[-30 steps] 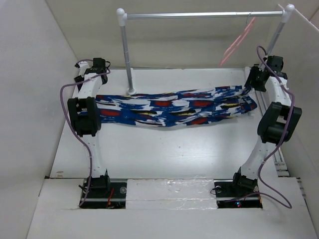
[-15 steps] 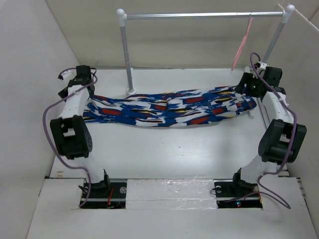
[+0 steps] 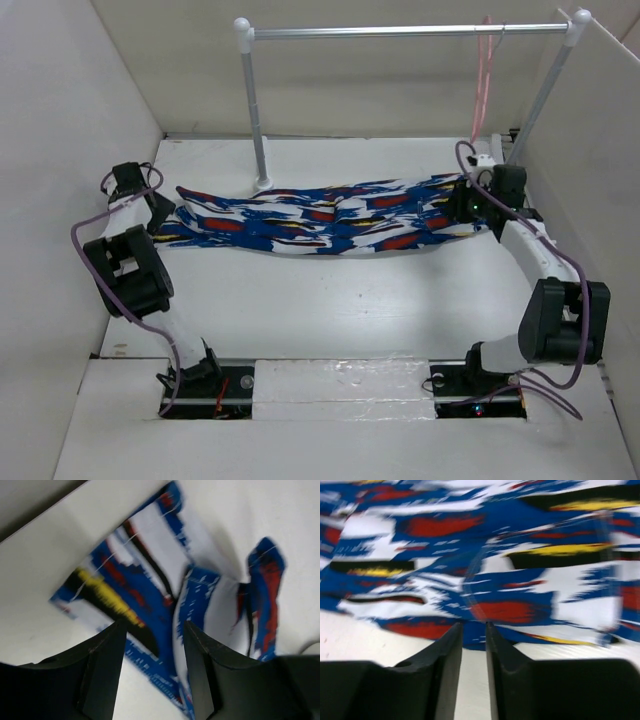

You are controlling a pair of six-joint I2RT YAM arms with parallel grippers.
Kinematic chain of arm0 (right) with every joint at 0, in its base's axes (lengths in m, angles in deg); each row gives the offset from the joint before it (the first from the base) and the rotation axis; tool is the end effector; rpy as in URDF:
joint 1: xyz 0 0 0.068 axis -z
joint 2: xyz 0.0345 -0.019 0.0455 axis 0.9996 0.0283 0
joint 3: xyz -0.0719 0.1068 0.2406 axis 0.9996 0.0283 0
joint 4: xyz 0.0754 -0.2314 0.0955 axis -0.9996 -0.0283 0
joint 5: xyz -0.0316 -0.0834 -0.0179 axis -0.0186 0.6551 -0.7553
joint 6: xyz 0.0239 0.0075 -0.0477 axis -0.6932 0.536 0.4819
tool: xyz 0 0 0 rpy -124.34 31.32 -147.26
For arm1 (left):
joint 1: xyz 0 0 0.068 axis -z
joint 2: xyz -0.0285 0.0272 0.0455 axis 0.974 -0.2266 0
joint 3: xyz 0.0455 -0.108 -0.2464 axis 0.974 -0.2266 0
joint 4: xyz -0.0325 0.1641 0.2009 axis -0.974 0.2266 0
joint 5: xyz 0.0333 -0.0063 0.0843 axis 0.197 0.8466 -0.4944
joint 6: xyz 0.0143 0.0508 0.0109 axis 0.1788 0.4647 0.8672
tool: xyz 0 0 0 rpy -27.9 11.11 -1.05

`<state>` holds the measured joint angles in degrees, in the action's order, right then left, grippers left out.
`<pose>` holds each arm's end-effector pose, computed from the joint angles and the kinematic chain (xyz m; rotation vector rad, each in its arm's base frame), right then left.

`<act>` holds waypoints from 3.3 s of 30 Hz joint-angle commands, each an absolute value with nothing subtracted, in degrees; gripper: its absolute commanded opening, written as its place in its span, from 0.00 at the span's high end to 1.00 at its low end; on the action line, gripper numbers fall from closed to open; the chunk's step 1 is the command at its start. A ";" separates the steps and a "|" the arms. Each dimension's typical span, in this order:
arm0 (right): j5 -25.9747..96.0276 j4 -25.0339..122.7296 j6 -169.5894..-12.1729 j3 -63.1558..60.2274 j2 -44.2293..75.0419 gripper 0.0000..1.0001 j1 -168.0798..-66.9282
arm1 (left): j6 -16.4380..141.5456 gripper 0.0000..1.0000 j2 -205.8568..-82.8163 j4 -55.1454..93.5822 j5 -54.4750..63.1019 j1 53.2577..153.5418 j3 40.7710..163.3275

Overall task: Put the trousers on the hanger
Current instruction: Fold the trousers

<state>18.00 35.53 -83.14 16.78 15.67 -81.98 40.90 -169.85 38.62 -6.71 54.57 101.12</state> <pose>0.3121 -0.0201 0.2646 -0.1289 2.1875 0.4074 0.3575 0.1489 0.2235 -1.1341 2.1035 -0.0322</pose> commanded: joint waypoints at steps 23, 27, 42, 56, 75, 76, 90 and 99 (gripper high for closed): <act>23.59 37.50 -81.43 24.34 13.08 0.66 -108.50 | 42.14 0.76 -188.11 35.20 2.21 57.30 114.78; 24.12 36.79 -80.90 23.54 12.11 0.67 -108.50 | 41.88 1.00 -187.59 36.00 0.80 57.30 114.52; 22.72 32.92 -75.19 22.93 12.63 0.63 -102.44 | 39.50 1.00 -164.21 35.56 -15.37 54.05 98.81; 16.92 33.42 -78.87 21.17 15.79 0.29 -79.34 | 33.00 0.30 -161.67 45.67 -25.57 52.03 96.85; 21.39 63.59 -111.92 32.06 30.92 0.81 -73.44 | 31.24 0.46 -167.89 36.08 -9.75 74.45 95.62; 21.83 63.42 -111.75 32.42 30.48 0.91 -73.96 | 31.24 0.46 -168.68 36.35 -9.84 73.83 95.62; 23.50 36.29 -94.18 52.89 -4.56 1.00 -67.20 | 29.22 0.44 -171.06 45.91 -21.68 61.26 91.58; 19.82 11.75 -80.21 36.16 -20.41 0.48 -66.23 | 31.77 0.41 -152.97 44.26 -18.55 63.35 86.83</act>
<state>21.46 17.32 -87.38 45.44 -21.49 -66.29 29.64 -160.13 43.12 -17.73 59.82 85.60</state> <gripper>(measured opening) 0.513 0.589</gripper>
